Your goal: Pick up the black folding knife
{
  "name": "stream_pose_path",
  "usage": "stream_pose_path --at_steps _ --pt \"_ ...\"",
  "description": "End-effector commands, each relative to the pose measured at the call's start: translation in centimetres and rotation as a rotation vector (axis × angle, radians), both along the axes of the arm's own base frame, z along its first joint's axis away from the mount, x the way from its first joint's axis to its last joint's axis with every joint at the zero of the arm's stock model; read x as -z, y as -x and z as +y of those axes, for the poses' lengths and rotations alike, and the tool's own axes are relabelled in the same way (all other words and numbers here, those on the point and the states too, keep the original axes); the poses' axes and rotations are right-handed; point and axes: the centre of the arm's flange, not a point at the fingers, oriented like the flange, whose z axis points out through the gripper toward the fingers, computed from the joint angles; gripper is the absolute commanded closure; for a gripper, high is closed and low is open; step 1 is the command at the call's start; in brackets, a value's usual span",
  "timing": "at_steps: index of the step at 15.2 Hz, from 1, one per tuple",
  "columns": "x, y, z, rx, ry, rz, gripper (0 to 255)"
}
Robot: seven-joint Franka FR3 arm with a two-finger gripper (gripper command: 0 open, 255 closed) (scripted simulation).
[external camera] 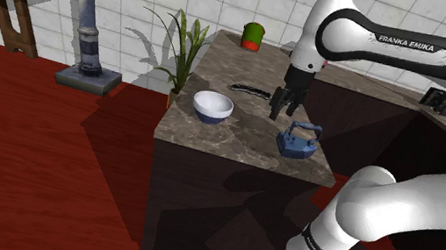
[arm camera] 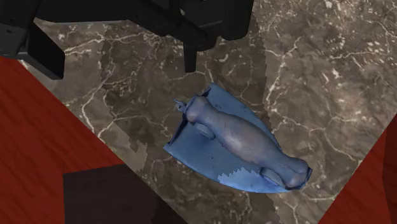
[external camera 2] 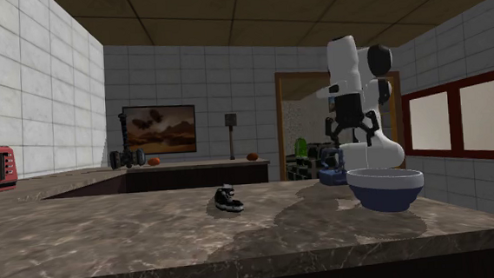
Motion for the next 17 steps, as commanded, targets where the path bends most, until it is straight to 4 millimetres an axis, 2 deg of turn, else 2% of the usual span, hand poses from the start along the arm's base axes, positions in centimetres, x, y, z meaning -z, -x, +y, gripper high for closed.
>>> stream_pose_path --at_steps 1,9,17 --pt "0.0 0.0 0.0 0.0 0.0 0.0 0" --pt "2.1 -4.6 -8.9 -0.104 0.013 -0.022 0" --pt "4.0 -10.1 -17.2 -0.208 0.026 -0.045 0"
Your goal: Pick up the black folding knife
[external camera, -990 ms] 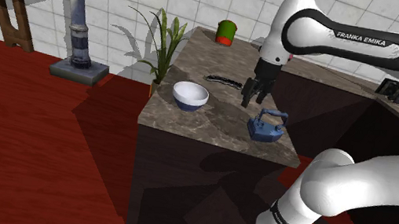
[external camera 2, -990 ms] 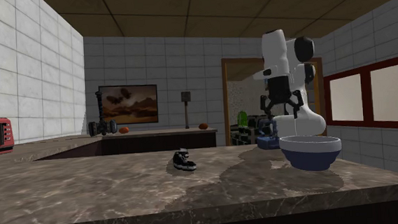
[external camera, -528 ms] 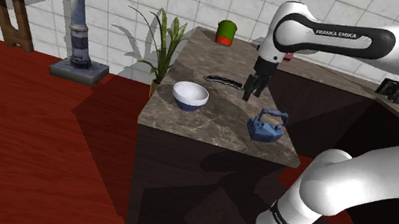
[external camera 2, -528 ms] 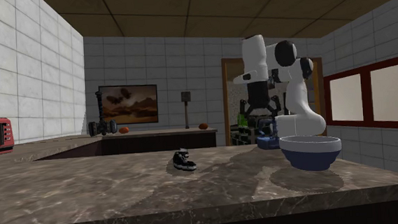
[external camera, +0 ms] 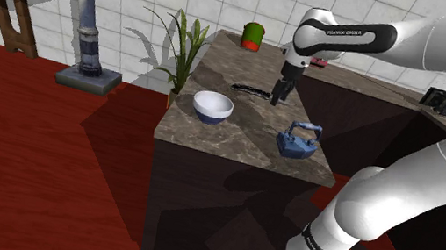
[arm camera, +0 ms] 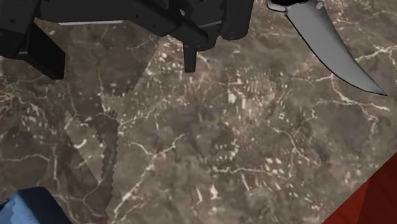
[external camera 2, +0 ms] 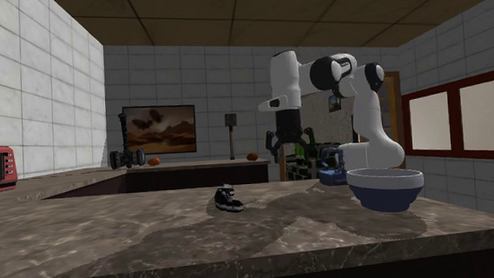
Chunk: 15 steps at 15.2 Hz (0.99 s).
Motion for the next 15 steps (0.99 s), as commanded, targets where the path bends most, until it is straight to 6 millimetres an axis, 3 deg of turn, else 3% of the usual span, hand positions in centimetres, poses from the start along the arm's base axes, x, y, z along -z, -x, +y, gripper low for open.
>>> stream_pose_path --at_steps 1,15 --pt "0.5 -1.3 -2.0 -0.029 0.005 -0.006 0" --pt "3.2 -13.2 -15.0 -0.211 0.028 -0.045 0"
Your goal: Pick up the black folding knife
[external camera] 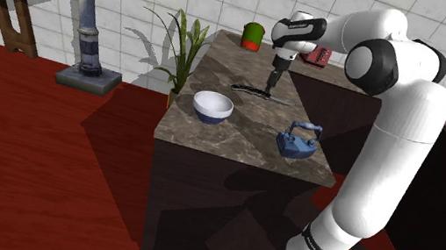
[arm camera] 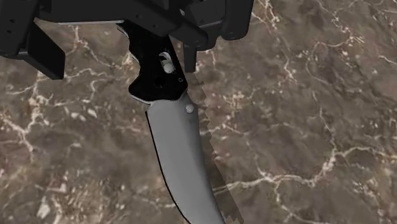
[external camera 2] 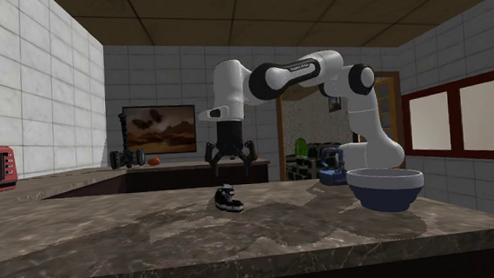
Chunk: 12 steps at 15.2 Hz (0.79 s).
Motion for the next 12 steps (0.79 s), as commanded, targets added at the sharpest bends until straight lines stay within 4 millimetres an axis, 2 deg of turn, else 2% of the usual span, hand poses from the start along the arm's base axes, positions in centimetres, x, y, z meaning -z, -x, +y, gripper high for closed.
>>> stream_pose_path --at_steps 1,8,10,11,12 --pt "0.4 -1.6 -1.5 -0.022 0.002 -0.005 0" --pt "4.1 -1.6 -1.5 -0.022 0.002 -0.005 0" --pt "4.4 -1.6 -1.5 -0.022 0.002 -0.005 0" --pt "4.4 -1.6 -1.5 -0.022 0.002 -0.005 255" --pt "4.4 -1.6 -1.4 -0.022 0.002 -0.005 255"
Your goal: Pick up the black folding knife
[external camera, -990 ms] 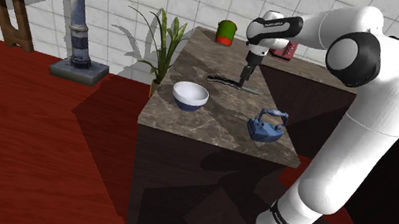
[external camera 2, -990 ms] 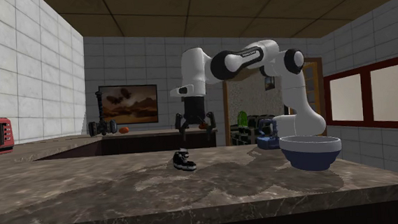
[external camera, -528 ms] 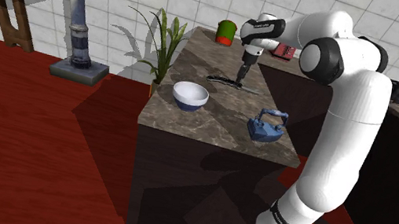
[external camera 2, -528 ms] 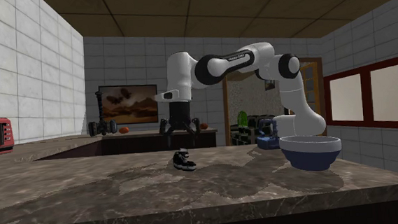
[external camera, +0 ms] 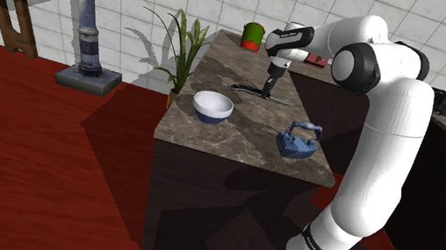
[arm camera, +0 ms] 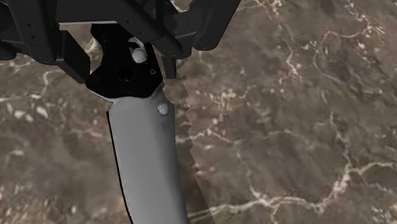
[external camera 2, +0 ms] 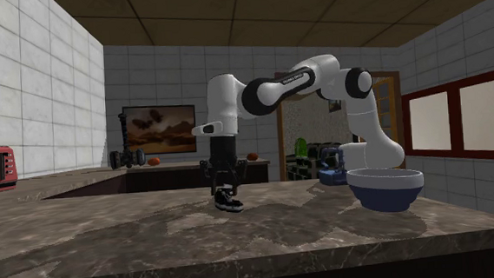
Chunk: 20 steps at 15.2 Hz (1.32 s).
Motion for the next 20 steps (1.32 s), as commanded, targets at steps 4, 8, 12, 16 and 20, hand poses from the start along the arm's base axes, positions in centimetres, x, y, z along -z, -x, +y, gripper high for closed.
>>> stream_pose_path --at_steps 4,8,12,16,20 --pt "0.1 0.0 0.0 0.0 0.0 0.001 255" --pt "0.0 0.0 0.0 0.0 0.0 0.001 255" --pt "-2.1 0.0 0.0 0.0 0.0 0.001 255" --pt "-4.2 0.0 0.0 0.0 0.0 0.001 255" --pt "-6.3 0.0 0.0 0.0 0.0 0.001 255"
